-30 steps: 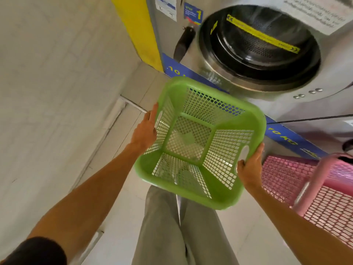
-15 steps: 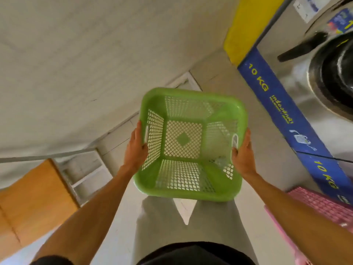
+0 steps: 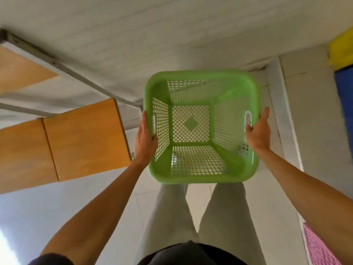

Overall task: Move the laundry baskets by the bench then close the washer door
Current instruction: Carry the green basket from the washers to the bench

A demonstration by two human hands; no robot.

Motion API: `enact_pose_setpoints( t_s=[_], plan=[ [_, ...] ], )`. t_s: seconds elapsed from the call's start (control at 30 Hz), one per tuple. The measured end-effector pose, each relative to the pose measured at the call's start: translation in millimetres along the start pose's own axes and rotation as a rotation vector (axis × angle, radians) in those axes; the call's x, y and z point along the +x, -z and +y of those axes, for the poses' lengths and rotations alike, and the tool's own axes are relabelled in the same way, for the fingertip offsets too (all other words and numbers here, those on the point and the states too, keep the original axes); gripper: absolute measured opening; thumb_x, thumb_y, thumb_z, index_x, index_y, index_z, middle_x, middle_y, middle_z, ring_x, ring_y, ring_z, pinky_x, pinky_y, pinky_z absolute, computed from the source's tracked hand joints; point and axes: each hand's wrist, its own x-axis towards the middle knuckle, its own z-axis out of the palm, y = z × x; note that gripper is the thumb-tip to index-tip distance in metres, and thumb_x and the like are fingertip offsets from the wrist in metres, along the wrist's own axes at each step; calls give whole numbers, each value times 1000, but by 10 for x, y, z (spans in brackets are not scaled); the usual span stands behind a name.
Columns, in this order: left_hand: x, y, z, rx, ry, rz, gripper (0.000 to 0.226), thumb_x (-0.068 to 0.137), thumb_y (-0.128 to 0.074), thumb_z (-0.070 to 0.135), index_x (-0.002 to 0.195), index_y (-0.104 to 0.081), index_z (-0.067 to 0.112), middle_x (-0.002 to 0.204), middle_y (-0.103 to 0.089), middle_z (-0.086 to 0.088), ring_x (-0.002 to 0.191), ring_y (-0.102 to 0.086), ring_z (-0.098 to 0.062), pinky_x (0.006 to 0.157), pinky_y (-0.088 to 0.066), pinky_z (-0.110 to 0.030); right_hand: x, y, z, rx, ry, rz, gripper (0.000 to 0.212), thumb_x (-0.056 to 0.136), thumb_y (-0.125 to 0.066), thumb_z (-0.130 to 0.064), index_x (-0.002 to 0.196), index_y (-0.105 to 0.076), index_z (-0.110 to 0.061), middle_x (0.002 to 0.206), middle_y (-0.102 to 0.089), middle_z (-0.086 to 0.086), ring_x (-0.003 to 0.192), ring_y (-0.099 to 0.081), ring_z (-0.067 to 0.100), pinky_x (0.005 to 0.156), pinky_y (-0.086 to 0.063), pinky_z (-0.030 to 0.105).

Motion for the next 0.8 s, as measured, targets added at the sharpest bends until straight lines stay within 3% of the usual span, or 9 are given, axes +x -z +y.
enact_pose_setpoints(
  t_s=[0.13,0.27,0.33,0.43,0.6,0.67,0.8],
  plan=[
    [-87,231,-481,-52,100,29,97,84,-60,-5,159,-5,21,158,-35,-13,117,-59,-31,80,-54,-34,2,-345,-445,-59,40,-8,49,90,-66,-10,134,-43,-6,122,-64,18,103,-67,38,85,-58,42],
    [-39,305,-813,-71,161,52,93,86,-60,-4,159,-5,15,158,-33,-18,121,-58,-39,80,-55,-33,39,-593,-722,-65,89,-81,43,92,-64,-12,129,-42,-9,120,-62,17,96,-68,36,79,-61,48],
    [-6,291,-949,-74,179,59,93,87,-60,-4,159,-4,13,159,-33,-17,121,-58,-40,82,-57,-40,69,-712,-766,-64,49,-149,44,94,-63,-14,130,-39,-10,122,-61,17,96,-68,36,79,-61,50],
    [52,223,-1109,-79,255,50,90,87,-57,-6,159,-7,12,150,-44,-19,106,-65,-41,75,-61,-51,137,-903,-807,-68,-14,-193,39,96,-60,-17,127,-37,-10,115,-60,13,88,-66,31,75,-58,37],
    [268,67,-1266,-135,431,114,73,77,-53,-15,145,-35,4,115,-66,-12,88,-69,-31,66,-62,-46,313,-1163,-856,-97,-33,-213,35,99,-55,-32,120,-37,-9,100,-60,10,54,-57,10,37,-42,15],
    [349,-9,-1318,-139,448,124,71,75,-51,-17,142,-38,3,112,-67,-13,85,-70,-31,64,-62,-46,416,-1233,-805,-109,-18,-235,37,98,-58,-24,123,-37,-7,104,-59,11,57,-56,9,43,-43,16],
    [380,-189,-1423,-116,452,69,76,77,-52,-16,148,-30,3,108,-67,-17,76,-70,-34,59,-62,-46,562,-1344,-721,-129,14,-282,41,95,-60,-9,128,-35,-3,120,-59,20,81,-60,25,72,-52,30]
  ],
)
